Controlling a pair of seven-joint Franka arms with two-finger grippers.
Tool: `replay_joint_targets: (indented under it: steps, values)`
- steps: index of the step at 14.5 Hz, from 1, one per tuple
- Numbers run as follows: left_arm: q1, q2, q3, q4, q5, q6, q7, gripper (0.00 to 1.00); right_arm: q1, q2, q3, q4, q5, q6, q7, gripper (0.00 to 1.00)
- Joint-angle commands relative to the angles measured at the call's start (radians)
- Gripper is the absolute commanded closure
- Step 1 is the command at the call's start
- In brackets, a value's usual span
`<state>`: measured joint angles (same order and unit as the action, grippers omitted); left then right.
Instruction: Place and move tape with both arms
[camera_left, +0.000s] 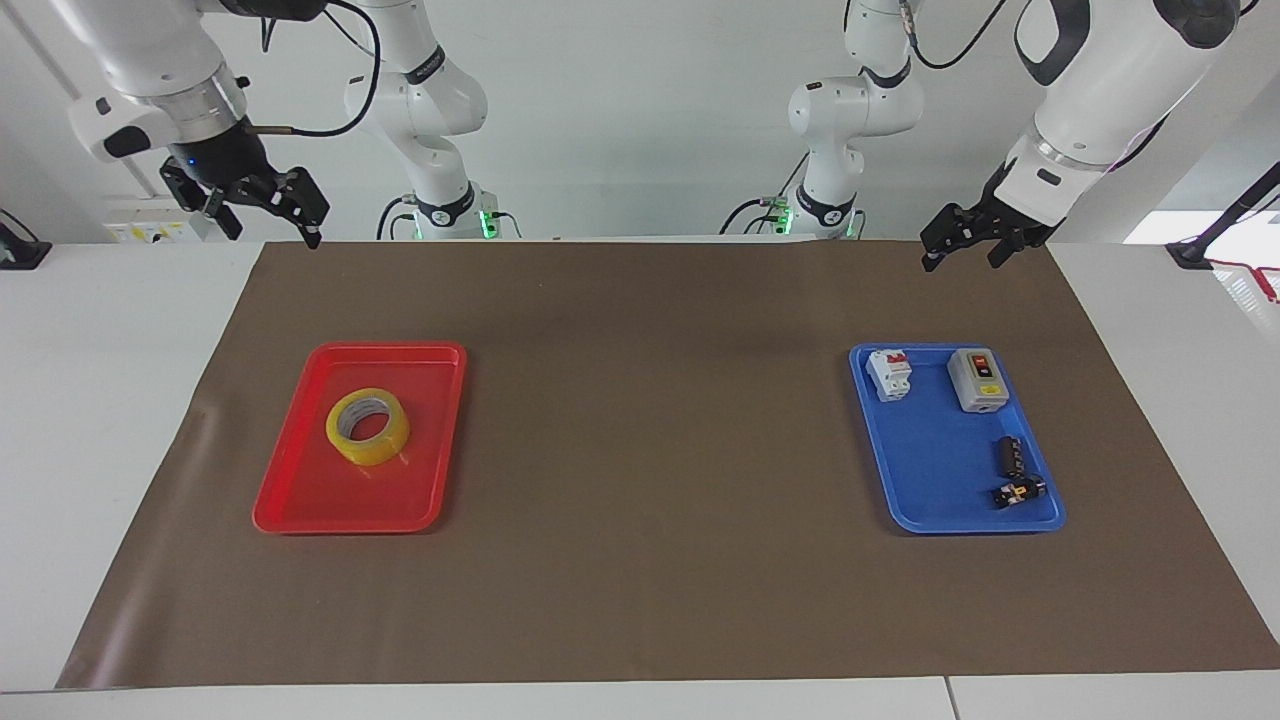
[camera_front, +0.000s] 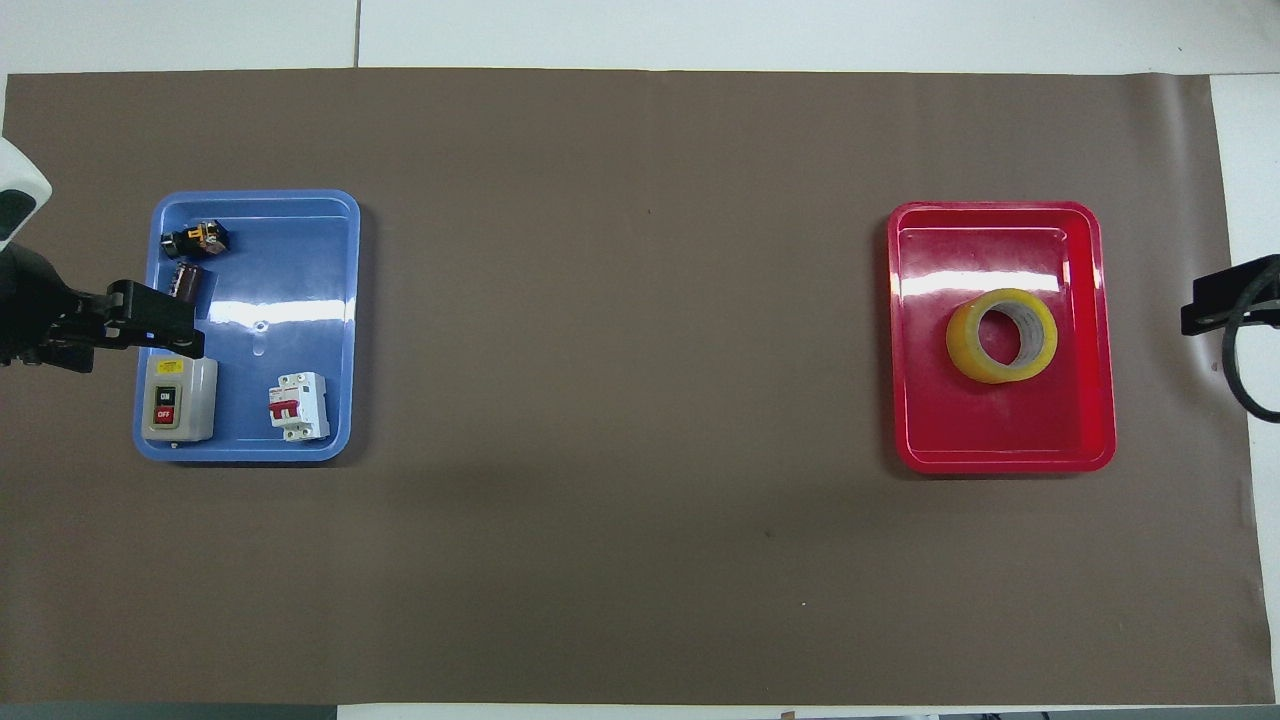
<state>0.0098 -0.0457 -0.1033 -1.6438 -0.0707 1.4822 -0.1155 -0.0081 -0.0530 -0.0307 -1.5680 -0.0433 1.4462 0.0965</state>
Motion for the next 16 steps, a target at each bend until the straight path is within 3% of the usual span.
replay_joint_targets:
  steps: [1, 16]
  values:
    - [0.012, -0.033, -0.001, -0.031, -0.017, 0.004, 0.000, 0.00, -0.013, -0.015, 0.003, -0.038, 0.025, 0.051, 0.005, 0.00]
    - [0.012, -0.033, -0.001, -0.030, -0.017, 0.004, 0.000, 0.00, 0.025, -0.018, 0.008, -0.038, 0.016, 0.051, -0.069, 0.00]
